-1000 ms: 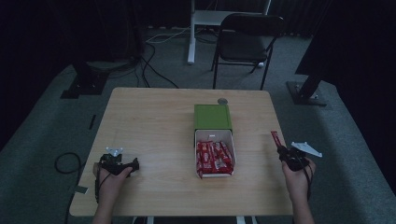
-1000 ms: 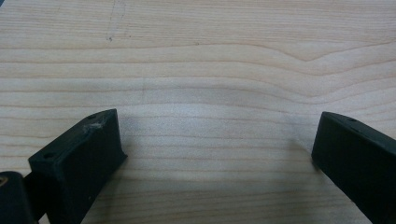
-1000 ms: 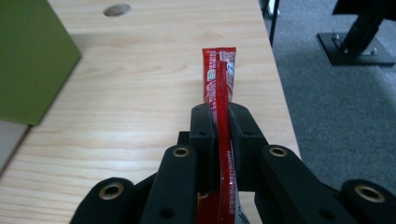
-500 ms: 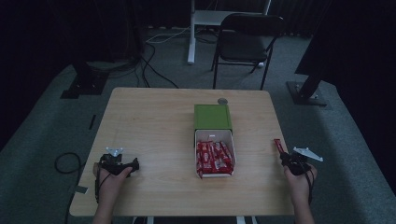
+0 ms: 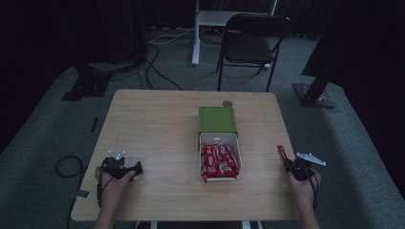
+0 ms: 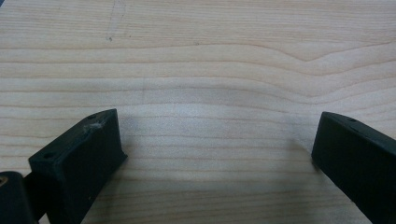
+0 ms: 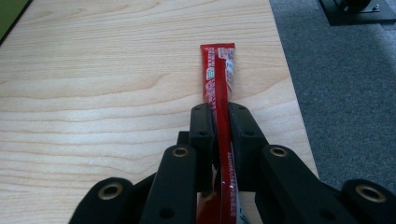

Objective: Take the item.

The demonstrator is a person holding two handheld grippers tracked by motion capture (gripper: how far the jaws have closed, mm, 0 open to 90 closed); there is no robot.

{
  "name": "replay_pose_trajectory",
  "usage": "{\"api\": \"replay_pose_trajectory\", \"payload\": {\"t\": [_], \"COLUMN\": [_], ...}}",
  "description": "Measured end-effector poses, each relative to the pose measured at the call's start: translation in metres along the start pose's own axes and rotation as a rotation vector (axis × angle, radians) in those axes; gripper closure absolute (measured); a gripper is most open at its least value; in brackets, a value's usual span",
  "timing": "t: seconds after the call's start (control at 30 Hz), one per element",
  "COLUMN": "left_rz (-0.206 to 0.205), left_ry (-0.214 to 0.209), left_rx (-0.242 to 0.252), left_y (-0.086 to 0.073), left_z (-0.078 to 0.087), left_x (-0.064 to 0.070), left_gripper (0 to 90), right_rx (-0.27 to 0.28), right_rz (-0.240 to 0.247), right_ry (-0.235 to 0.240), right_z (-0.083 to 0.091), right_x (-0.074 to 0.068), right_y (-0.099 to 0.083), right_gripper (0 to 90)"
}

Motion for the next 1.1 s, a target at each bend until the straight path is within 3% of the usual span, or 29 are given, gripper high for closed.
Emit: {"api": "replay_pose_trajectory", "payload": {"t": [0.3,0.47,0.77,0.93,1.1], "left_rz": [0.0,0.0,0.0,0.0,0.0], "left_ry": [0.0,0.0,0.0,0.0,0.0], "left_rx": [0.0,0.001,0.001,0.0,0.0], "left_y": [0.0,0.0,0.0,0.0,0.0], "left_z": [0.0,0.0,0.0,0.0,0.0], "left_x": [0.0,0.0,0.0,0.0,0.0], "left_gripper": [2.6,2.6,2.6,2.6,2.6], "right_rx": [-0.014,-0.029,0.025,0.037,0.044], "right_rz": [-0.003,-0.014,-0.009,-0.007,-0.019], "right_ry": [0.002,0.018,0.016,0.045,0.105], "right_z": [-0.002,-0.001,0.005,0.011,0.012], "right_x": [0.002,0.001,0.007,0.003,-0.012], "right_y": [-0.004,-0.006,0.005,0.01,0.008], "right_gripper": [80.2,74.2,59.6,54.2,44.1]}}
Point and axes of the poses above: each handheld gripper's, and its own axes: z roughly backward along the jaws, y roughly out of its top, x roughly to its right, the point moved 9 cm from there along -z, roughly forward along the jaws, and after that the axes turned 12 degrees about -z, right-handed, at the moved point
